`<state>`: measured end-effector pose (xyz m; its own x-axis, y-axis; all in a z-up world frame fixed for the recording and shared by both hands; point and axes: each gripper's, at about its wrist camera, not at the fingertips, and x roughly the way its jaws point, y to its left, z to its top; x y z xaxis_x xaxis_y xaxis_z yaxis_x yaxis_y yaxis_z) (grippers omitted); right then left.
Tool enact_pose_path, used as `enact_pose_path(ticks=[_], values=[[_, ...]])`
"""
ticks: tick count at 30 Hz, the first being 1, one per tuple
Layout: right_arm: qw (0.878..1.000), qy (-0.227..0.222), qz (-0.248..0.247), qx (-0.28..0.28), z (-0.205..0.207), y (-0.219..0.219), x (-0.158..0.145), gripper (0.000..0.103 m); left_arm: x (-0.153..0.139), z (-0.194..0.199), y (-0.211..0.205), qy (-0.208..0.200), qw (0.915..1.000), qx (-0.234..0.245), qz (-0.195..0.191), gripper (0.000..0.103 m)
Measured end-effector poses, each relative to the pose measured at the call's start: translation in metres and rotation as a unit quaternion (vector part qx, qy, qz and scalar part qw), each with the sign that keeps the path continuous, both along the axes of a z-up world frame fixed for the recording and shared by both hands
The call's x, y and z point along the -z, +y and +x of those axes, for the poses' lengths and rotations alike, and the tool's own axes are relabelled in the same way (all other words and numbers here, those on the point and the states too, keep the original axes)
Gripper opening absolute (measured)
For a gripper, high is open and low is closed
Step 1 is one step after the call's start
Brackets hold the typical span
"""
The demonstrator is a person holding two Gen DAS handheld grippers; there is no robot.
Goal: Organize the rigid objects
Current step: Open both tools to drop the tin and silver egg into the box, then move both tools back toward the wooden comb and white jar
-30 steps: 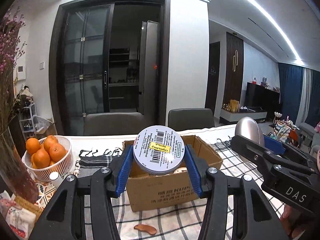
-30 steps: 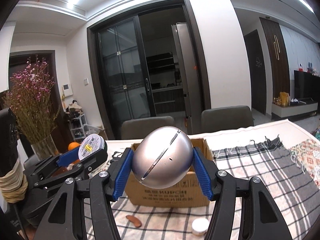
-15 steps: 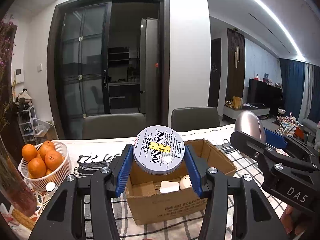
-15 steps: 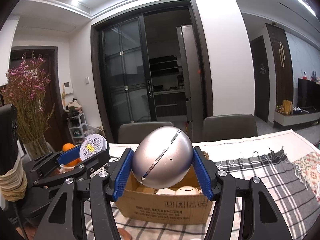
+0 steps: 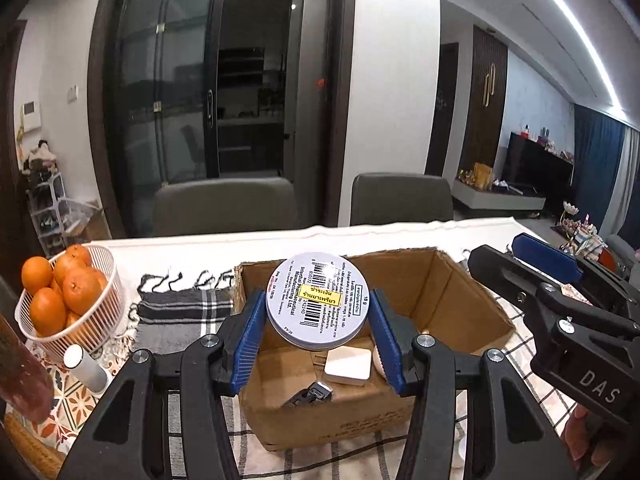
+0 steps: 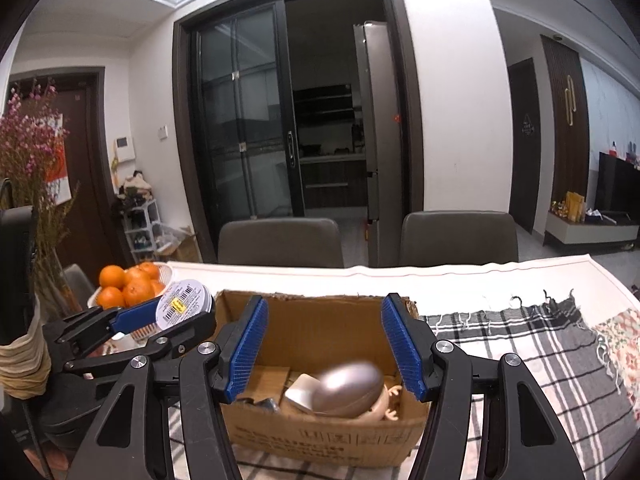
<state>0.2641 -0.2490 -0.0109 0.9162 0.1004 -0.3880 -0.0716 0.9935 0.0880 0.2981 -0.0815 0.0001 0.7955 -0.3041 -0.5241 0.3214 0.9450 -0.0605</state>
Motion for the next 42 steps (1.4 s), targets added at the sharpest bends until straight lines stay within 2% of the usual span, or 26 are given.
enact_pose_path(ticks=[3, 8, 14, 23, 29, 35, 42], values=[[1.000, 0.012, 0.000, 0.003, 0.006, -0.002, 0.003, 0.061, 0.000, 0.002, -0.002, 0.003, 1.0000, -0.007, 0.000, 0.065], [1.000, 0.024, 0.005, 0.011, 0.006, -0.006, 0.006, 0.061, -0.004, -0.007, -0.003, -0.017, 0.9996, -0.016, 0.013, 0.065], [0.999, 0.032, 0.009, 0.019, -0.003, -0.006, 0.005, 0.061, -0.008, -0.020, 0.004, -0.020, 0.9995, -0.021, 0.016, 0.065], [0.999, 0.022, 0.008, 0.030, -0.027, 0.001, -0.004, 0.063, -0.015, -0.048, 0.018, -0.029, 0.9990, -0.029, 0.017, 0.066], [0.999, 0.013, 0.004, 0.042, -0.045, 0.005, -0.006, 0.073, -0.014, -0.069, 0.023, -0.042, 0.9981, -0.037, 0.025, 0.070], [0.999, 0.013, 0.004, 0.052, -0.064, 0.007, -0.001, 0.082, -0.010, -0.086, 0.029, -0.050, 0.9971, -0.052, 0.026, 0.079], [0.998, 0.025, 0.011, 0.062, -0.079, 0.006, 0.008, 0.084, -0.003, -0.105, 0.037, -0.051, 0.9964, -0.064, 0.024, 0.082]])
